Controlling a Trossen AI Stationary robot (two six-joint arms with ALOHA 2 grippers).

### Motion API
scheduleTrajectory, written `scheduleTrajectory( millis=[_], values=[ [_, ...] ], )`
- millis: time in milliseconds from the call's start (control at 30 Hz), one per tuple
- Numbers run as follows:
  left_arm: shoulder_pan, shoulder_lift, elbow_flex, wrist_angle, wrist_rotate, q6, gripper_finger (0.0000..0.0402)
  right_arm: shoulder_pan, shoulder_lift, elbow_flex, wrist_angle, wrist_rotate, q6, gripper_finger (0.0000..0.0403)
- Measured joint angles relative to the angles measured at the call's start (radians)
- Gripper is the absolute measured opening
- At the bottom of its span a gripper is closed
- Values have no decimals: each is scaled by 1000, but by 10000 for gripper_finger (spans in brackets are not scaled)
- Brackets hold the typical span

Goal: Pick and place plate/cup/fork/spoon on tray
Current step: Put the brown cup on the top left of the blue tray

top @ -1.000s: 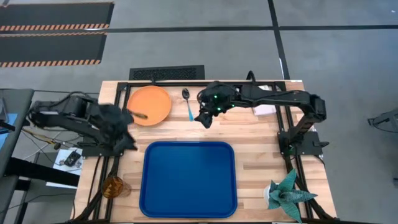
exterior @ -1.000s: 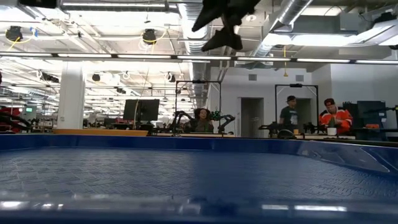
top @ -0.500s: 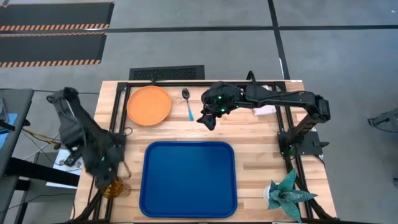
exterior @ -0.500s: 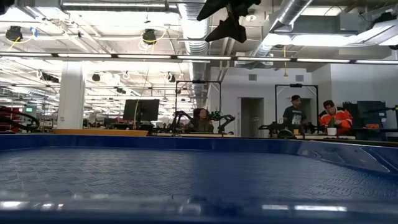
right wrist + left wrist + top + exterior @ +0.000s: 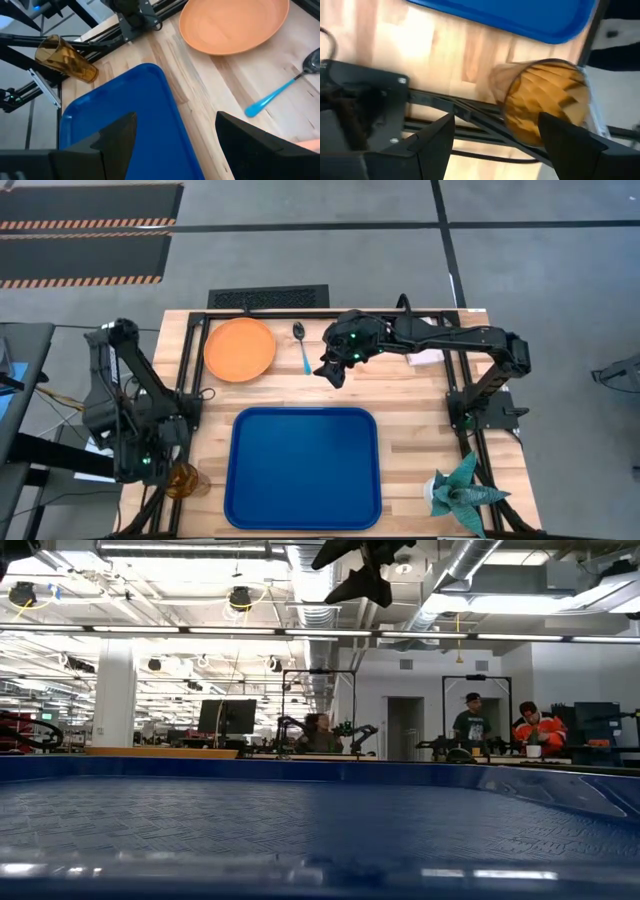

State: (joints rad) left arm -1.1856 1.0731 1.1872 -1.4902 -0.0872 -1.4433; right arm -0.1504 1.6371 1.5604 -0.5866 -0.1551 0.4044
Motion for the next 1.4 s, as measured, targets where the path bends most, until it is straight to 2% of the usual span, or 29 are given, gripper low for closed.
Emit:
scheduleTrajectory(
  millis=[500, 667, 767, 833, 1033, 1100, 1400],
  values=[
    [-5, 0, -199, 112, 57, -48, 273, 0, 1, 0, 0, 30, 14, 295],
    [-6, 0, -272, 209, 104, -39, 257, 0, 1, 0, 3, 30, 13, 295],
    [-3, 1, -299, 236, 139, -52, 230, 0, 1, 0, 4, 30, 13, 295],
    [-3, 1, -300, 233, 144, -82, 198, 0, 1, 0, 4, 30, 13, 295],
    [-3, 0, -300, 227, 194, -137, 50, 0, 1, 0, 4, 30, 13, 295],
    [-2, 0, -300, 231, 188, -176, 15, 0, 1, 0, 4, 30, 13, 295],
    [-3, 0, -202, 143, 216, -366, 3, 0, 1, 0, 4, 29, 5, 295]
  ],
)
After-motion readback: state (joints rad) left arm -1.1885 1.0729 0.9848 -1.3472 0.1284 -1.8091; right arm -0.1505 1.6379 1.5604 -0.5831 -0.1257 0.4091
